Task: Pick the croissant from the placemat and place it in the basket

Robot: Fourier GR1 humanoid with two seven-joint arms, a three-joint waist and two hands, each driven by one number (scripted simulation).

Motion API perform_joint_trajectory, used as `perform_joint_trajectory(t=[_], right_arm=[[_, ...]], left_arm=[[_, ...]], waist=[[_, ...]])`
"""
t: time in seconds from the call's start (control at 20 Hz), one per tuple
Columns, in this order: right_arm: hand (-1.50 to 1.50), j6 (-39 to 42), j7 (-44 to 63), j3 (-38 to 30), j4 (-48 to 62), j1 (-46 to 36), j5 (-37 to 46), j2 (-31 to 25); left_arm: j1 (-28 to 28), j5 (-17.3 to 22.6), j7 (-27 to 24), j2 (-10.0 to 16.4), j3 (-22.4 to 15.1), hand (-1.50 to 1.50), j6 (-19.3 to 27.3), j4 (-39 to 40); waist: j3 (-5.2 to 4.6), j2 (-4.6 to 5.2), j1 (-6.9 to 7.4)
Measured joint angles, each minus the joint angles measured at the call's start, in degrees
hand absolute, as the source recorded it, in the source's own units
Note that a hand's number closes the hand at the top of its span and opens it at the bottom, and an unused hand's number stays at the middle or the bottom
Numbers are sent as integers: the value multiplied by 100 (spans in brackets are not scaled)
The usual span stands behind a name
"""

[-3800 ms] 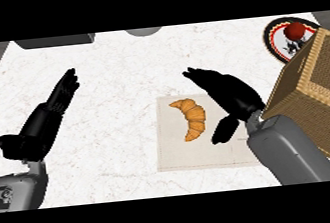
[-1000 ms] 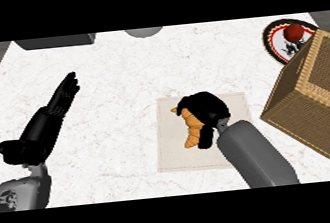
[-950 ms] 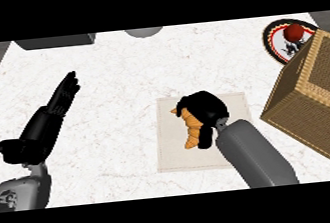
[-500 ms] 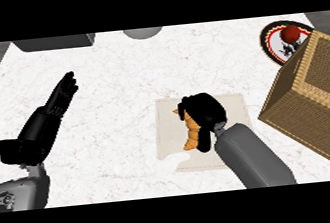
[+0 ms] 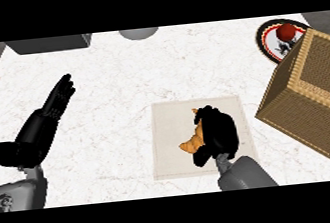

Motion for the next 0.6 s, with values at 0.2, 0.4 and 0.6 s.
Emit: perform_joint_trajectory(t=[0.2,0.4,0.6], right_arm=[[150,-617,963,797,-967,531,-57,30],[150,-1269,1402,1325,-1903,704,26,36],[150,-1771,1643,1655,-2862,643,528,33]], left_arm=[[-33,53,19,18,17,0,-58,-2],[-40,66,30,8,24,0,-61,2],[-78,60,100,3,21,0,-49,-13]], waist=[[20,49,52],[29,63,64],[30,53,44]])
